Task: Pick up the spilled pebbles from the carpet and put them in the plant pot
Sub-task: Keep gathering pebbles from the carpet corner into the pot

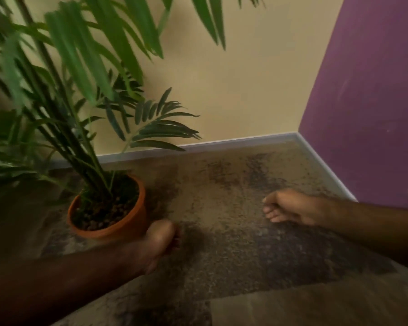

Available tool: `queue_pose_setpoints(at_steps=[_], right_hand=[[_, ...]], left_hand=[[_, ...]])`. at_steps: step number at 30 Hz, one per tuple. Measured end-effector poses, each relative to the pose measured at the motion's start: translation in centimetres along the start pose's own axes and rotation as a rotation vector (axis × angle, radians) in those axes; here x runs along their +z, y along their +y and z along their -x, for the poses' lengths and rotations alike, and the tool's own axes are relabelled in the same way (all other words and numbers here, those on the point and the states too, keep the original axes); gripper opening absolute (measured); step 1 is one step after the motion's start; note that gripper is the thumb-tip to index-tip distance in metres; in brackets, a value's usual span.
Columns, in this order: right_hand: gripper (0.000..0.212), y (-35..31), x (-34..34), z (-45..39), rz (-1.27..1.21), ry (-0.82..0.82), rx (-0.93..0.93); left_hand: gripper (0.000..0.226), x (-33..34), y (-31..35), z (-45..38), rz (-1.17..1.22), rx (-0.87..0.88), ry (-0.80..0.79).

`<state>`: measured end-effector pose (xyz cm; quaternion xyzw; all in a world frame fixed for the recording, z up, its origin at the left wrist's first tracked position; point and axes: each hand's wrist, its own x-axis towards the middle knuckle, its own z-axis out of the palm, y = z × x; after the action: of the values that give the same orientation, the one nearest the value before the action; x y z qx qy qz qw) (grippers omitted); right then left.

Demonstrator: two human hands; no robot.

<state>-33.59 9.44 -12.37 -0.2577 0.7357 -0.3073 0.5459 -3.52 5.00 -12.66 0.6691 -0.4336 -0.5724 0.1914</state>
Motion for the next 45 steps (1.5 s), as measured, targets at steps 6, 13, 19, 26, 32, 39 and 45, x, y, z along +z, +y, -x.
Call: queue_pose_setpoints(at_steps=[6, 13, 19, 26, 32, 39, 45], right_hand=[[0.013, 5.2, -7.0, 2.1, 0.204, 0.201, -0.067], [0.024, 9.8, -11.1, 1.0, 0.542, 0.250, -0.187], [0.042, 12.2, -13.7, -1.6, 0.775, 0.236, -0.291], [0.064, 14.6, -16.6, -2.7, 0.936, 0.447, -0.255], [0.101, 19.2, -14.7, -2.8, 0.999, 0.448, -0.032], [0.106, 19.0, -13.5, -5.0, 1.018, 0.591, -0.082], [0.103, 18.0, -13.9, -7.0, 1.020, 0.539, -0.107]], left_hand=[[0.026, 8.5, 0.5, -2.0, -0.334, 0.280, -0.192], [0.009, 17.8, 0.8, -3.4, -0.630, 0.555, -0.380], [0.017, 20.4, -1.2, -5.5, -1.009, 0.804, -0.336], [0.014, 21.9, -1.9, -7.5, -0.927, 0.800, -0.397], [0.033, 23.7, -1.3, -8.6, -0.787, 0.789, -0.422], [0.020, 26.7, -2.2, -7.8, -0.778, 0.902, -0.449], [0.008, 27.1, -3.3, -8.0, -0.857, 0.989, -0.441]])
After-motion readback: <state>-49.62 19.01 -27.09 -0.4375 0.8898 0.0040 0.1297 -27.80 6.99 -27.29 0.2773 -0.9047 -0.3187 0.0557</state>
